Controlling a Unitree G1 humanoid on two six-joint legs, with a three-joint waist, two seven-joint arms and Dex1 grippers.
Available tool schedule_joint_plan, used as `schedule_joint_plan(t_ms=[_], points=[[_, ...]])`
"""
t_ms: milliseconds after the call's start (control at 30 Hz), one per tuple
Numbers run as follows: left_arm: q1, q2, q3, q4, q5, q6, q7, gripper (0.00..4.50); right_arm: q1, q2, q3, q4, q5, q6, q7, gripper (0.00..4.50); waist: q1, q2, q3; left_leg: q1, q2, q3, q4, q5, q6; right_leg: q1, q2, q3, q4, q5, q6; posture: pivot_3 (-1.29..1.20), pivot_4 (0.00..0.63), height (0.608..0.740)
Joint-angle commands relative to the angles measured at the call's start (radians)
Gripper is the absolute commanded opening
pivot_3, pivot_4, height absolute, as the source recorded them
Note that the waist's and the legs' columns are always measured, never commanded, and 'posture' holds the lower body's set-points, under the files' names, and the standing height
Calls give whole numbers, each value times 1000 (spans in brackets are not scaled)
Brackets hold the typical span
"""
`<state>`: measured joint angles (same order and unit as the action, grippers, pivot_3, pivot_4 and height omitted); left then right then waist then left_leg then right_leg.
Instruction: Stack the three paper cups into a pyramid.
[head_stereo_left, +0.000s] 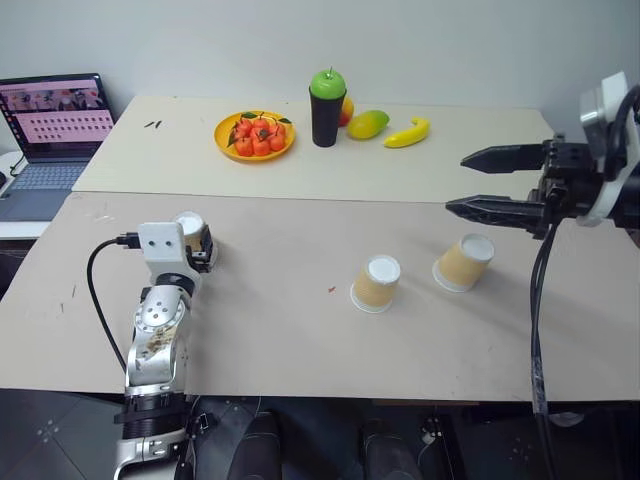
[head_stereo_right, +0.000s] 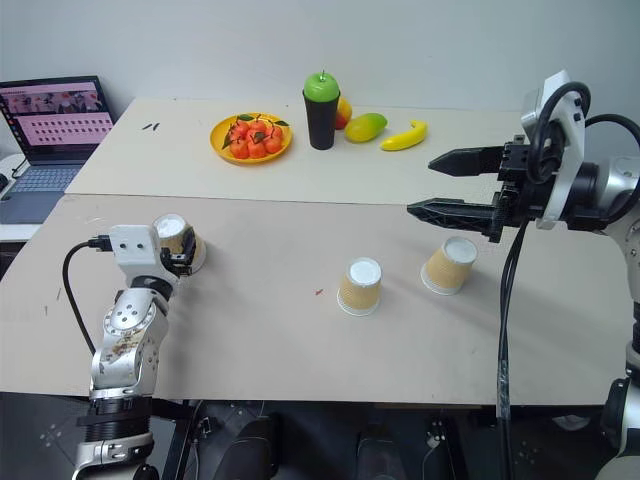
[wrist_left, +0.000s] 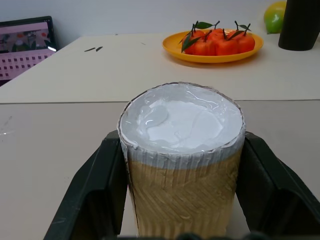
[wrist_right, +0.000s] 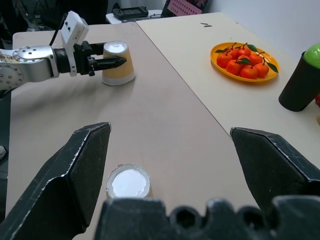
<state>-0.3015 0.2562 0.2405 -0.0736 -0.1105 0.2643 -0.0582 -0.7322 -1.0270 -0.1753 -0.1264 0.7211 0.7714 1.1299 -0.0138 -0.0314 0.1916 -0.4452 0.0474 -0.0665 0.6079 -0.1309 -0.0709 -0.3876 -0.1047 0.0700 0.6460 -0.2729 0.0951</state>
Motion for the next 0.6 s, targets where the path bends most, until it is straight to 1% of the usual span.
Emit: schedule_joint_plan(t_ms=[33,167,233,300,400,467,600], points=[[-42,33,-7,-49,-42,-25,-73,2680,-14,-16,-36,-25,7,7,-14,4500,0,0,0,0,0,0,0,0,0,0,0,0,0,0,0,0,150,735],[-34,170,-113,-116,-149,19,-404,2680,2,-20,-42,-27,4,2,-21,4500,-1,0,0,0,0,0,-1,0,0,-1,0,0,0,0,0,0,150,735],[-19,223,-130,-137,-182,33,-490,2680,6,-22,-45,-30,5,0,-25,4500,-1,0,0,0,0,0,-1,0,0,-1,0,0,0,0,0,0,150,735],[-6,256,-137,-149,-215,46,-553,2680,13,-24,-52,-34,8,1,-28,4500,-1,1,0,0,0,0,-1,0,0,-1,0,0,-1,0,0,0,150,735],[-2,282,-161,-155,-277,67,-664,2680,33,-25,-68,-45,13,4,-37,4500,-5,1,0,0,0,0,-1,0,0,-1,0,0,0,0,0,0,150,735],[-9,295,-194,-153,-289,62,-727,2680,44,-23,-74,-54,14,4,-44,4500,-4,1,0,0,0,0,-1,0,0,-1,0,0,0,0,0,0,150,735],[-51,285,-269,-133,-309,67,-826,2680,54,-26,-91,-75,27,17,-61,4500,-2,1,0,0,0,0,-1,0,0,-1,0,0,0,0,0,0,150,735]])
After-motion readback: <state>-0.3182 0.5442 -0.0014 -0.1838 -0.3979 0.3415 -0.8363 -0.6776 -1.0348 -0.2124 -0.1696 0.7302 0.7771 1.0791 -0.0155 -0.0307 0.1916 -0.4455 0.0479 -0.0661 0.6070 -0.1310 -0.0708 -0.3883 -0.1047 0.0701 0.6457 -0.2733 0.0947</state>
